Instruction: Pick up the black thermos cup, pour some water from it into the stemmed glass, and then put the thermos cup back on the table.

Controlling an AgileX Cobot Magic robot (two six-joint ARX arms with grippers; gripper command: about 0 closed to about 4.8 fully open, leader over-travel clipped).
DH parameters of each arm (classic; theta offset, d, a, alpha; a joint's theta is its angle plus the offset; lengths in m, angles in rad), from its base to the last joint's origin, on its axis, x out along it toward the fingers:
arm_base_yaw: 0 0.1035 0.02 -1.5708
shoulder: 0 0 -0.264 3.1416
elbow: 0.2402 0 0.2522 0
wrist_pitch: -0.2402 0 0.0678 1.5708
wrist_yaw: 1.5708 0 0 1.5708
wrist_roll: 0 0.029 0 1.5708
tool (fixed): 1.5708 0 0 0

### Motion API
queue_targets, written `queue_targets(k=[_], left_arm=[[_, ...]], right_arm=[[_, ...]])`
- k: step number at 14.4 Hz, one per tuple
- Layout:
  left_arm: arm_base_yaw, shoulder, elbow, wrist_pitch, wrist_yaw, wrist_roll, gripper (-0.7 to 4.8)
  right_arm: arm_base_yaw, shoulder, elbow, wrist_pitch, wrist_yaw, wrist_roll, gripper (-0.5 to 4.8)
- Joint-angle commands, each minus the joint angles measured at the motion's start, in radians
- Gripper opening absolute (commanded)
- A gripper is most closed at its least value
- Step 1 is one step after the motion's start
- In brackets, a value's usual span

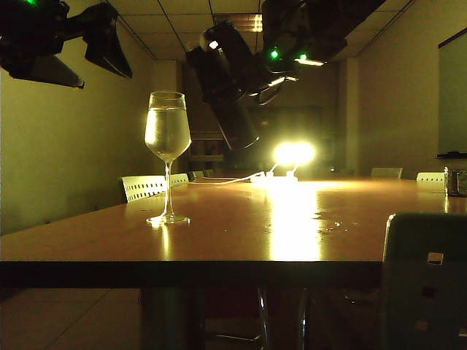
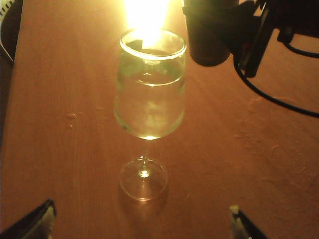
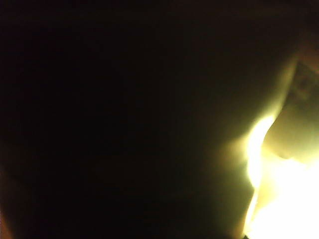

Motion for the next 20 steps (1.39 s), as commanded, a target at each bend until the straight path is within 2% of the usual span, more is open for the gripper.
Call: queue_targets(k=[1,3,4,7,12,14,20], left_arm=[[0.000,-0.003,0.006,-0.011,0.000,0.029,4.79],[0.000,-0.003,0.006,-0.023,-0.005,0.045,4.79],[0.000,-0.003,0.006,-0.023,-0.024,0.045,4.79],[0.000,-0.003,0.006,-0.023,-0.042,0.046,4.79],[0.000,-0.003,0.006,-0.042,-0.042,0.047,4.79],[0.000,-0.003,0.005,-0.050,-0.042,0.048,4.79],[0.000,-0.003,0.005,-0.083,-0.042,0.048,4.79]], right_arm=[[0.003,-0.019,0.014,0.077,0.000,-0.084,1.98],[0.004,-0.019,0.014,0.085,-0.008,-0.129,1.96],[0.004,-0.019,0.014,0.085,-0.011,-0.168,1.65],[0.004,-0.019,0.014,0.085,-0.011,-0.214,1.66],[0.004,-0.019,0.014,0.087,-0.010,-0.428,1.66],[0.004,-0.019,0.014,0.089,-0.002,-0.429,1.66],[0.004,-0.019,0.014,0.093,0.027,-0.570,1.66]])
